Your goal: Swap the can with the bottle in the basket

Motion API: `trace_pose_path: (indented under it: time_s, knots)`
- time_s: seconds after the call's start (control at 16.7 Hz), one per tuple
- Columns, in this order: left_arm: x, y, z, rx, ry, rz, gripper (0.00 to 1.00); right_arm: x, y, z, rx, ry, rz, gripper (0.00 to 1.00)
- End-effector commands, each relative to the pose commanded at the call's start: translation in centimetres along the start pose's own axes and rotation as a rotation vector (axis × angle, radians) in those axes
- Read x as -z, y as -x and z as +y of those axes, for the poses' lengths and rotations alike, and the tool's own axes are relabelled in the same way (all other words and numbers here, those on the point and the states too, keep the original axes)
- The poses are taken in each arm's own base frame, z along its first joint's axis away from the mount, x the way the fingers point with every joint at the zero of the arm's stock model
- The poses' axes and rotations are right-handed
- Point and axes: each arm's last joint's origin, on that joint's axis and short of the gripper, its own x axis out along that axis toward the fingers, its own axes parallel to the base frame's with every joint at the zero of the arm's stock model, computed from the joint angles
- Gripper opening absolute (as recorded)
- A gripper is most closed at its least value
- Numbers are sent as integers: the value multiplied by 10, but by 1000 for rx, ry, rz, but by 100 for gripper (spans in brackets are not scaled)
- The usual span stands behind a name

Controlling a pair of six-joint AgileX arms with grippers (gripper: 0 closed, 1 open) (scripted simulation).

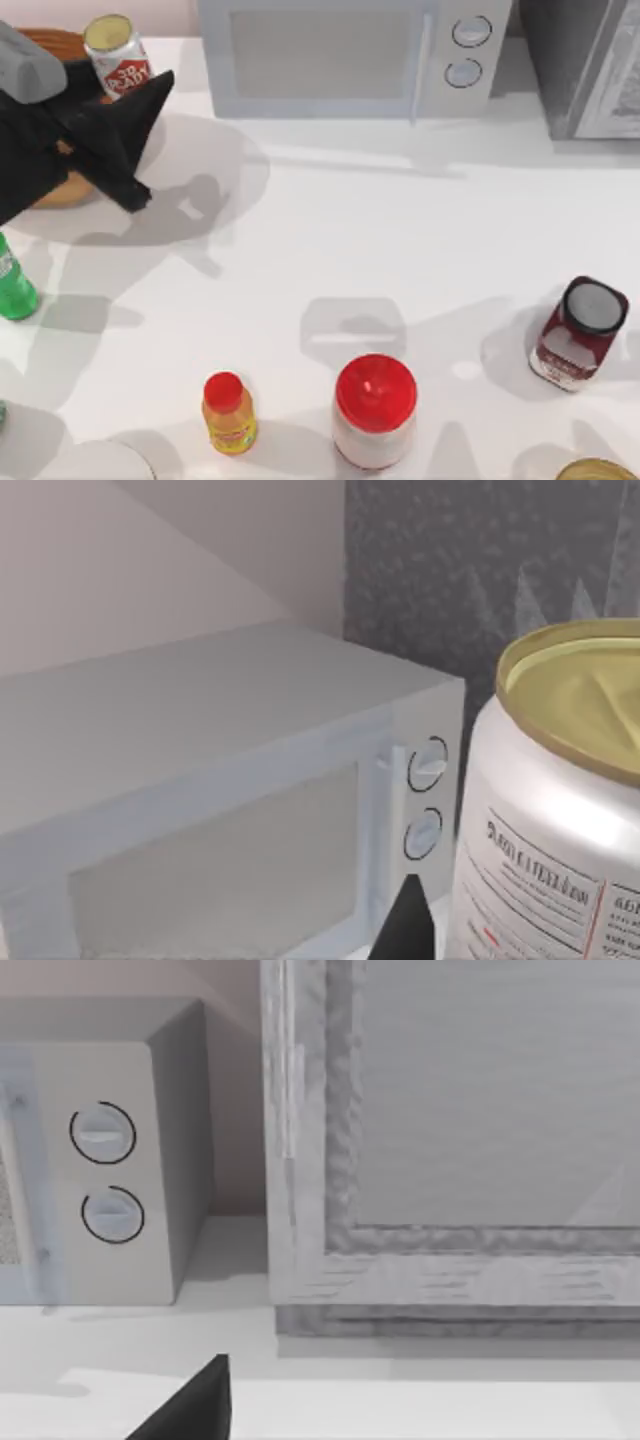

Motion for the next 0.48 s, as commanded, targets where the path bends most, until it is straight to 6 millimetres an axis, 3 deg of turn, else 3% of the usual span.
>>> trace_pose_path:
  time_s: [0.24,0.48]
  knots:
    - [50,-82,23,279,43,48,0,0,0,0,0,0,0,100]
    - [120,-140,27,527,54,54,0,0,0,0,0,0,0,100]
